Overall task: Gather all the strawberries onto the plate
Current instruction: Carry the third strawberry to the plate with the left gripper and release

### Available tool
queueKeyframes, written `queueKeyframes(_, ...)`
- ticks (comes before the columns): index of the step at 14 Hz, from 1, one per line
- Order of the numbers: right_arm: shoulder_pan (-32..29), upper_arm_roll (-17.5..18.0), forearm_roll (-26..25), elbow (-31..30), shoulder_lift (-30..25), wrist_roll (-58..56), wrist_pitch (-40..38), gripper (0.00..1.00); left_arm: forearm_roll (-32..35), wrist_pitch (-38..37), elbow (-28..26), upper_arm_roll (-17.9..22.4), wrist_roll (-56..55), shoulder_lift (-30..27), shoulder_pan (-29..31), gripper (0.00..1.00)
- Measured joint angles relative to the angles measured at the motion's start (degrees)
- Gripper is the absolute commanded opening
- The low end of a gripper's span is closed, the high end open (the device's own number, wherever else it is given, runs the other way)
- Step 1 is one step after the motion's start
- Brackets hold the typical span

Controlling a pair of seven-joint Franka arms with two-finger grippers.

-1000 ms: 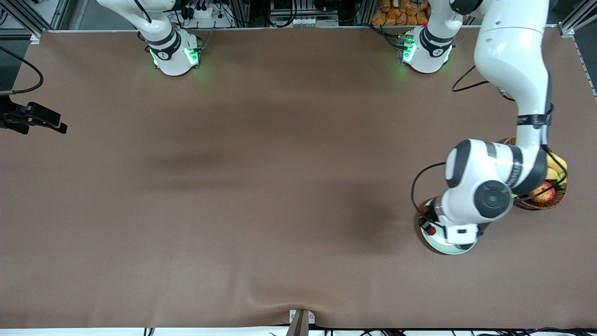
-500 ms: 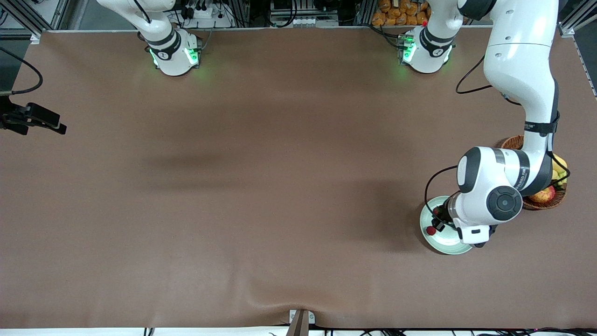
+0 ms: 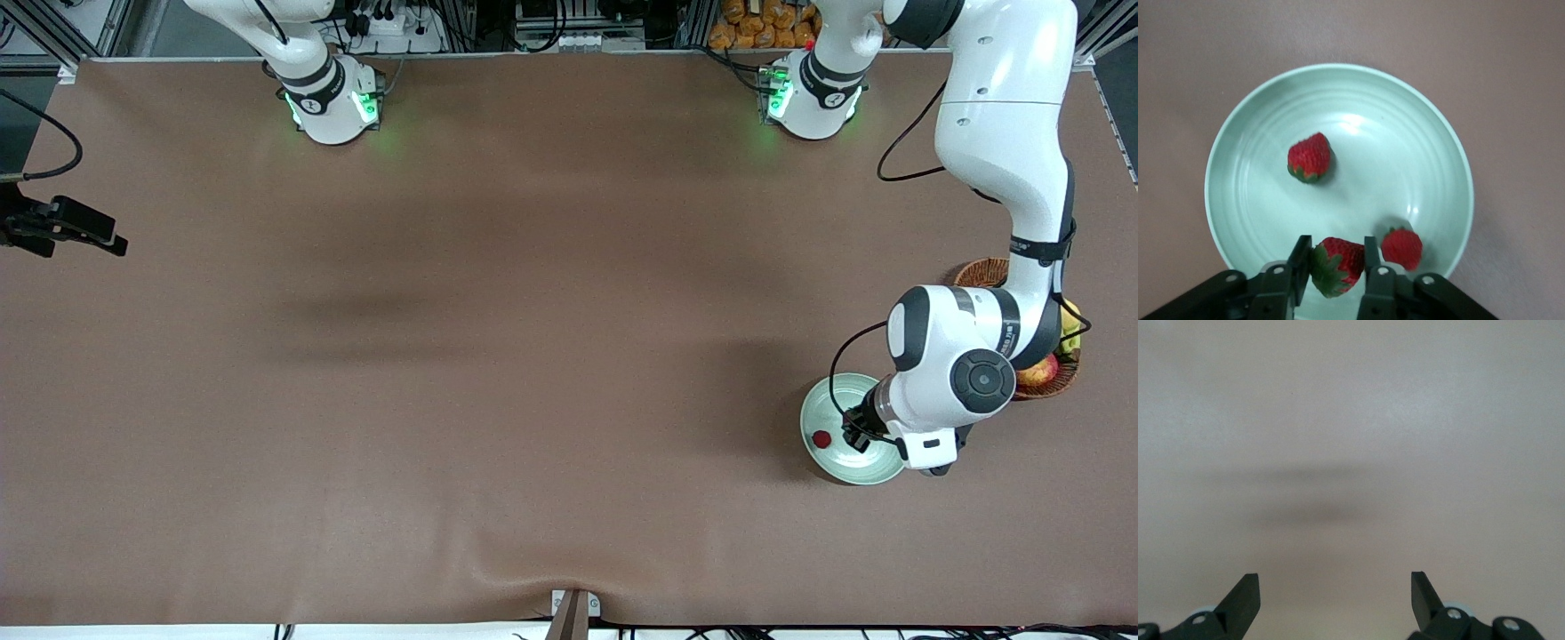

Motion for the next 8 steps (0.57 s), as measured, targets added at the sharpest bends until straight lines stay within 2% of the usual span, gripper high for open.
queueKeyframes(8,0.5,0.0,0.0,0.0,0.0,0.0,0.0,1.0,0.9,1.1,-0.3,-0.1,0.6,-1.7,0.6,1.0)
